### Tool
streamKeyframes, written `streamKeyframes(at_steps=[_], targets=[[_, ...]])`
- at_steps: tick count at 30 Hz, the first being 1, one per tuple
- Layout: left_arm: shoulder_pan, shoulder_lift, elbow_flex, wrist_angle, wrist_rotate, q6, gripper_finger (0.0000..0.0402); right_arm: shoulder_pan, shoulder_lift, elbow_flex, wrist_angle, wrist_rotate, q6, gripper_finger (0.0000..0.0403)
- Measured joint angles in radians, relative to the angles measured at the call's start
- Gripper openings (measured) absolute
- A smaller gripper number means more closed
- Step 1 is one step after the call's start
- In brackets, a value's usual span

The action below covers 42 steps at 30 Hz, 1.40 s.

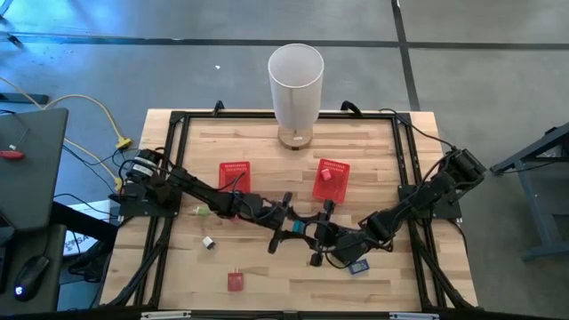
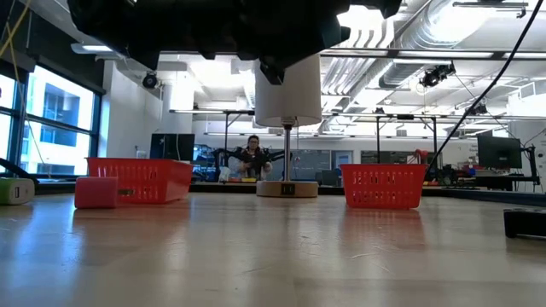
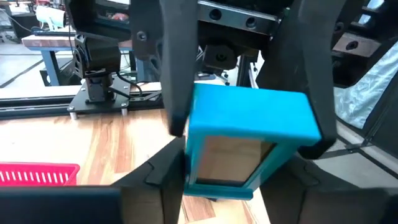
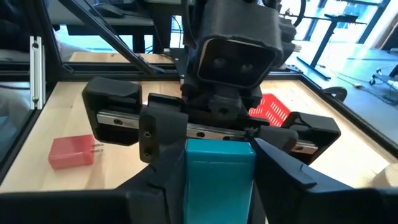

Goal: Pick & Place Office items
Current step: Put the light blue digital timer into the left red bin

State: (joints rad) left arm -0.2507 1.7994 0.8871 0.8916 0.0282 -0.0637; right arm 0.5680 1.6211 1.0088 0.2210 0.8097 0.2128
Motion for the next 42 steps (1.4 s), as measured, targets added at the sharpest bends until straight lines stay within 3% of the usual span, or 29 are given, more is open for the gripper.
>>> streamKeyframes(at_steps=[12,26,36,42], targets=[[-0.001,-0.001,0.001,-0.025,0.001,-0.005,0.0148,0.001,0.0,0.0,-0.018,-0.006,-0.024,0.0176],[-0.001,-0.001,0.001,-0.057,0.001,-0.004,0.0153,0.016,0.0,0.0,-0.048,0.032,-0.059,0.0291],[0.006,-0.001,0.001,-0.08,0.001,-0.013,0.0153,0.142,-0.071,-0.001,-0.065,0.206,-0.07,0.0305],[0.007,-0.019,0.001,-0.125,-0.019,-0.02,0.0153,0.23,-0.107,-0.001,-0.195,0.272,0.073,0.0301]])
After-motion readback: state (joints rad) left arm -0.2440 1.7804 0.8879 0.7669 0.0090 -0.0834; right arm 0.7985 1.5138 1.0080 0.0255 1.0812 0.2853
